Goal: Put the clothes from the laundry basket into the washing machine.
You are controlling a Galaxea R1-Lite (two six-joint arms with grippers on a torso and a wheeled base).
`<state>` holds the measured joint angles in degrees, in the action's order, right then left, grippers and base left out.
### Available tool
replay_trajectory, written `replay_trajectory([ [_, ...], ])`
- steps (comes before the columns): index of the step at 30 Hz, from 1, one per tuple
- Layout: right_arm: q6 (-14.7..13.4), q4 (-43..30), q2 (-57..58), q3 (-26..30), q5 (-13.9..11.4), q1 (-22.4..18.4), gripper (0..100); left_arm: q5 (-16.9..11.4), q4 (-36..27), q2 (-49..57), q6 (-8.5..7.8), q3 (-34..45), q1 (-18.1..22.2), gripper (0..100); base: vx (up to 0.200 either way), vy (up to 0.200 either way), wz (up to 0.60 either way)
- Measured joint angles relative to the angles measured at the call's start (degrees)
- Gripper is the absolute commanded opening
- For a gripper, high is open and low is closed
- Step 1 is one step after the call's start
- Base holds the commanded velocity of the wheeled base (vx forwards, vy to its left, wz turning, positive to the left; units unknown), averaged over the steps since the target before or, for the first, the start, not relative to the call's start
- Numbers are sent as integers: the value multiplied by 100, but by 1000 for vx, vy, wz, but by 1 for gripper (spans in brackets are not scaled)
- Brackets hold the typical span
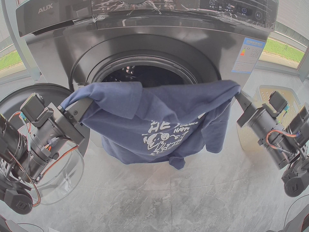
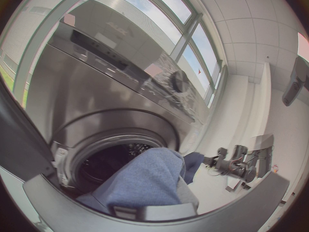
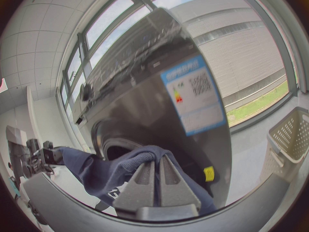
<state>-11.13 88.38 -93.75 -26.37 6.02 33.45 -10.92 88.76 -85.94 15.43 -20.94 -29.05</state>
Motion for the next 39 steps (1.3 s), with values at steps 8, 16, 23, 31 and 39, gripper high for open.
replay_trajectory([
  [8, -24, 2, -827, 68, -4, 761, 100, 0, 2, -206, -22, -204, -562, 0, 0, 0, 0],
  [16, -4, 5, -1773, -12, 7, 1293, 100, 6, 4, -254, -35, -254, -940, 0, 0, 0, 0],
  [23, 98, 2, -2505, -91, 2, 1352, 100, -7, 4, -187, -41, -215, -1042, 0, 0, 0, 0],
  [31, 141, 2, -3131, -496, -9, 1348, 100, -27, 6, -66, -44, -188, -1122, 0, 0, 0, 0],
  [39, 205, 2, -3473, -814, -74, 1429, 100, -73, 6, 45, -44, -182, -1191, 0, 0, 0, 0],
])
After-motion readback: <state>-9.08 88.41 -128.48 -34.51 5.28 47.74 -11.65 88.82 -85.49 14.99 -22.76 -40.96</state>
